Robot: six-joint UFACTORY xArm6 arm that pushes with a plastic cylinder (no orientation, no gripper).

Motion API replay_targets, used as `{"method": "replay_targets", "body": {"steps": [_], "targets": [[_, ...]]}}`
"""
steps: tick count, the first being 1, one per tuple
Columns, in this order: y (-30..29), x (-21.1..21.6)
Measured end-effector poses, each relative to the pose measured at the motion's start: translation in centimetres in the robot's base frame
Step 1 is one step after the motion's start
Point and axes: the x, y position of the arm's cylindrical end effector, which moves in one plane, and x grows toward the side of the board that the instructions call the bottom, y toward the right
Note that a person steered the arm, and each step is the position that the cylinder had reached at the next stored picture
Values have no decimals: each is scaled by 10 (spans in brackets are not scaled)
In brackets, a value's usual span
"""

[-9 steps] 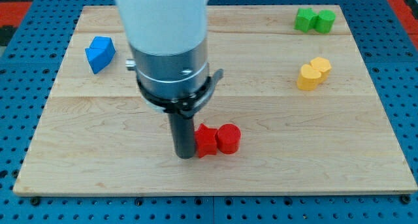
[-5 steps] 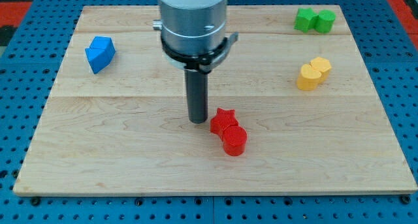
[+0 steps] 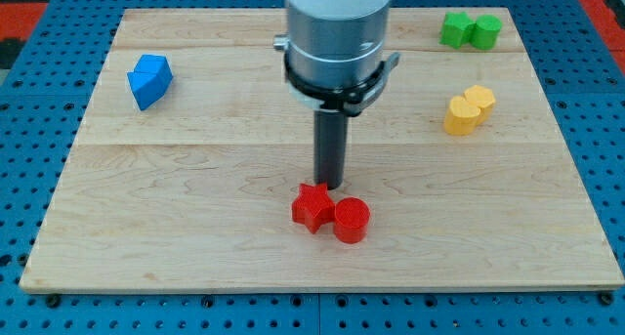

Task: Move the red blocks towards the bottom center of the board

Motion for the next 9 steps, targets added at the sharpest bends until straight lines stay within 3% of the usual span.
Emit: {"method": "replay_targets", "body": {"steps": [2,3,4,5,6,9], "targets": [[-13,30],[-13,13],[9,-17],[80,-11],[103,16],[69,47]]}}
